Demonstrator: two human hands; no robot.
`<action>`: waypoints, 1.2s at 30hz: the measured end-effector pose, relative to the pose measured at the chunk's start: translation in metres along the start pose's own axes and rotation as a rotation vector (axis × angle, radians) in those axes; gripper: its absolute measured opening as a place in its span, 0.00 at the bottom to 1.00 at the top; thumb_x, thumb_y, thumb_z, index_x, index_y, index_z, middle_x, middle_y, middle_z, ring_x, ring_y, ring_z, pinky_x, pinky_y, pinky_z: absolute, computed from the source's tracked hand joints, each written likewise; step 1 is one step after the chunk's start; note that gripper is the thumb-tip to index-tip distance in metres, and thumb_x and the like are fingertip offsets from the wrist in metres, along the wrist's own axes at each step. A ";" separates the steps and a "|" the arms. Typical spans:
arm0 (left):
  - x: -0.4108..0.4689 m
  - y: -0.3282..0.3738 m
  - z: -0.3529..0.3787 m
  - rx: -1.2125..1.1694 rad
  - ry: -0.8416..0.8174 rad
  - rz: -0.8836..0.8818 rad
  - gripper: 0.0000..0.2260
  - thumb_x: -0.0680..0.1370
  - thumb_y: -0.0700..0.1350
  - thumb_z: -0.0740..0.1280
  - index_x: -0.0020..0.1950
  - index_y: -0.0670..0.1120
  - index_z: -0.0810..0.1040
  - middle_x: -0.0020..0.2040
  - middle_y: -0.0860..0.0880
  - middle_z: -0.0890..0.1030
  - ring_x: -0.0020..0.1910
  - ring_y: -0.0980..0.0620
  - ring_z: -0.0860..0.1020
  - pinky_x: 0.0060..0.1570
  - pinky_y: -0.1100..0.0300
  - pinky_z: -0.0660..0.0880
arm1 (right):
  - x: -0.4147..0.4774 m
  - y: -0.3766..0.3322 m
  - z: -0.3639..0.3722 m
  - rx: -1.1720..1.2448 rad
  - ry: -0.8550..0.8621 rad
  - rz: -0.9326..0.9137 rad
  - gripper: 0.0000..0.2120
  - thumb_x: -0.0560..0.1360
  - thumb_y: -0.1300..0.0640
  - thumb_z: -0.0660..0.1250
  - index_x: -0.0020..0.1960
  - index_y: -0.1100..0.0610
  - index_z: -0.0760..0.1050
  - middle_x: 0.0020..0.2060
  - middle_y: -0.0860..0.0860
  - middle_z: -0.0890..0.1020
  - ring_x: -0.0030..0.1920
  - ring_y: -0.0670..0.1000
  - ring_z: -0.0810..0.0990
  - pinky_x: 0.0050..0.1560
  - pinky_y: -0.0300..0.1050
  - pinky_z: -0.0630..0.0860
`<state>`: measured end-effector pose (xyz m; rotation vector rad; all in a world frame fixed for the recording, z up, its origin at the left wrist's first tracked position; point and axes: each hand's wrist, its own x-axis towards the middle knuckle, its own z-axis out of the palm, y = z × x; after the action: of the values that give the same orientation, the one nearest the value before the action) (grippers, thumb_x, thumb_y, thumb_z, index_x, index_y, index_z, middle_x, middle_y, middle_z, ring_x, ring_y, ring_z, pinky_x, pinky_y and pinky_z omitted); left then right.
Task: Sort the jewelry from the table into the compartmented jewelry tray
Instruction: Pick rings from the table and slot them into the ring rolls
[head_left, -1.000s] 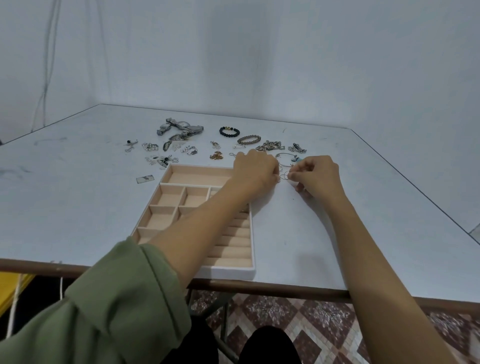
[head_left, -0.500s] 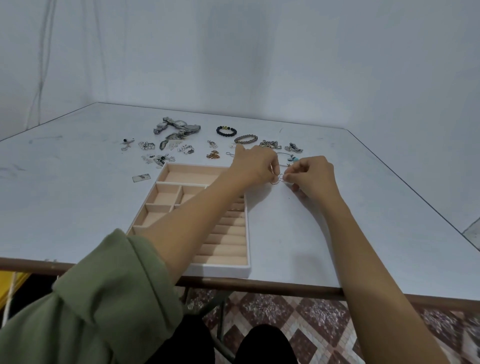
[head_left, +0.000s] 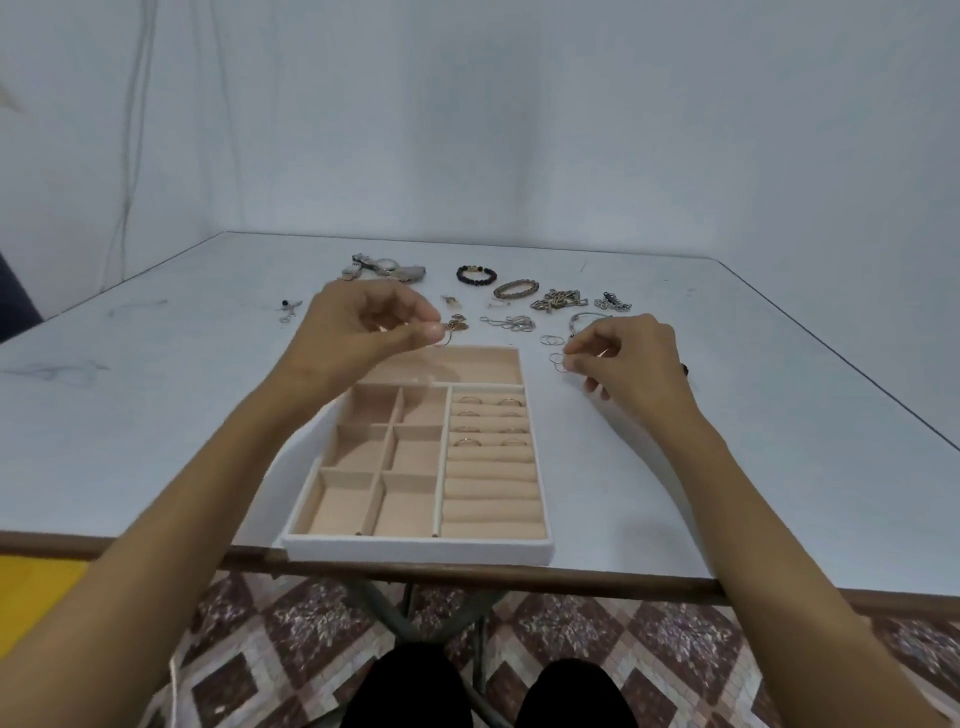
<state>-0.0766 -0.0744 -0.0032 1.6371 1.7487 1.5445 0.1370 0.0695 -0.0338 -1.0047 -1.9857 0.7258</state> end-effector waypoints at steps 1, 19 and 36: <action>-0.004 -0.008 -0.003 -0.017 0.031 -0.013 0.04 0.69 0.42 0.75 0.42 0.45 0.82 0.41 0.46 0.84 0.42 0.53 0.79 0.50 0.53 0.75 | -0.002 -0.003 0.002 0.016 0.001 -0.006 0.02 0.69 0.65 0.74 0.39 0.59 0.82 0.30 0.49 0.81 0.22 0.44 0.77 0.27 0.32 0.73; -0.032 -0.030 -0.004 -0.176 0.145 0.000 0.05 0.67 0.45 0.76 0.39 0.50 0.83 0.37 0.50 0.82 0.38 0.52 0.77 0.53 0.41 0.72 | -0.079 -0.034 0.009 0.238 -0.110 -0.161 0.04 0.70 0.62 0.74 0.41 0.53 0.83 0.38 0.45 0.84 0.35 0.45 0.77 0.35 0.33 0.70; -0.035 -0.029 -0.003 -0.169 0.117 -0.025 0.04 0.69 0.42 0.75 0.41 0.45 0.82 0.37 0.47 0.81 0.37 0.54 0.76 0.45 0.57 0.74 | -0.086 -0.026 0.013 0.033 -0.157 -0.413 0.02 0.69 0.57 0.73 0.40 0.53 0.84 0.36 0.44 0.82 0.34 0.48 0.75 0.33 0.31 0.66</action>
<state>-0.0835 -0.0995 -0.0411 1.4659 1.6373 1.7555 0.1487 -0.0183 -0.0536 -0.5020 -2.2138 0.6175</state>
